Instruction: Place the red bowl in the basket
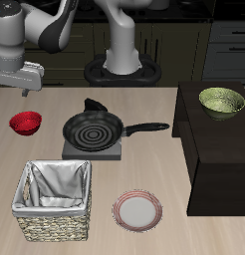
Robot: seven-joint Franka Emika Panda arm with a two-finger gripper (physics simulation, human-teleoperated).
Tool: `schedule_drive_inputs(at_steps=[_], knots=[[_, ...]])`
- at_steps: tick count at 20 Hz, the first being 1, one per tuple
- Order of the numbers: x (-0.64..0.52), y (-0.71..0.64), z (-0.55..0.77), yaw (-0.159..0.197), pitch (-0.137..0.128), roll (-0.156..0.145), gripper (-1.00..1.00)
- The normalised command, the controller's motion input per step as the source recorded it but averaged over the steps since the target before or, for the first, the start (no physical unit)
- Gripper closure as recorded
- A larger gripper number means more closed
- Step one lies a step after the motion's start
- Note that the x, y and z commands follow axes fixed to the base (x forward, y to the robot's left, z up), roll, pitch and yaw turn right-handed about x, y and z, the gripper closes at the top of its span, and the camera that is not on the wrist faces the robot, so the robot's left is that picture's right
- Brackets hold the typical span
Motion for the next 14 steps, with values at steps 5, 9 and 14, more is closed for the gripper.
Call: schedule_drive_inputs(at_steps=[5,9,14], knots=[[0.07,-0.08,-0.27,-0.026,0.029,0.0,-1.0],[0.03,-0.05,-0.22,-0.002,0.02,-0.01,-1.0],[-0.06,-0.02,-0.24,-0.003,0.008,0.003,-1.0]])
